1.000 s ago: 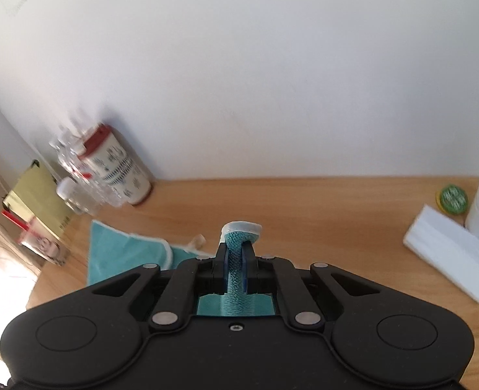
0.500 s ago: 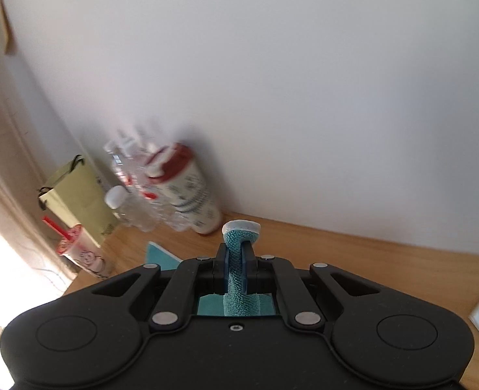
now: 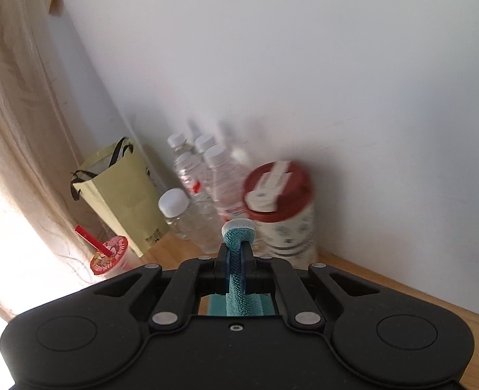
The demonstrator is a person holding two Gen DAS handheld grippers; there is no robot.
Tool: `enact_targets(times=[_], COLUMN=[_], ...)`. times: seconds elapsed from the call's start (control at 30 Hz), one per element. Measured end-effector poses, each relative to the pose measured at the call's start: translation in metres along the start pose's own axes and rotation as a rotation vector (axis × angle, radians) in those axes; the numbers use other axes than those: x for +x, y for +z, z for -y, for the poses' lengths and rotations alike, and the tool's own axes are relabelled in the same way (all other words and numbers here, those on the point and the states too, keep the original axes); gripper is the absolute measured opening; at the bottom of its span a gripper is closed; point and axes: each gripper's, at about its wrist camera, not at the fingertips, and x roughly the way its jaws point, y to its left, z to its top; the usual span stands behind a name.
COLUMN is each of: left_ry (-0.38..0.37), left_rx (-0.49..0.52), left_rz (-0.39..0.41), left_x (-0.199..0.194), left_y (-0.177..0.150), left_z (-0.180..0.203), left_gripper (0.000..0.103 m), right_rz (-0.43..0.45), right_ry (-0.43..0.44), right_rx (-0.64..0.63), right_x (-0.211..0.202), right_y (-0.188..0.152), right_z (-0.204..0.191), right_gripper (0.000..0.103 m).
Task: Fold towel
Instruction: 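Fold the lifted towel edge over with the left gripper and open it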
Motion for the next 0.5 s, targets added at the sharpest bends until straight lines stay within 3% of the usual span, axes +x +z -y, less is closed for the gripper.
enact_targets(times=[0.5], left_ry=[-0.120], left_rx=[-0.207], left_rz=[0.032], left_x=[-0.006], left_y=[-0.013], left_z=[-0.063], left_gripper=[0.007], right_rz=[-0.212], right_ry=[-0.039], right_rx=[-0.070], right_x=[0.163], right_y=[-0.013], right_z=[-0.047], right_gripper=[0.005])
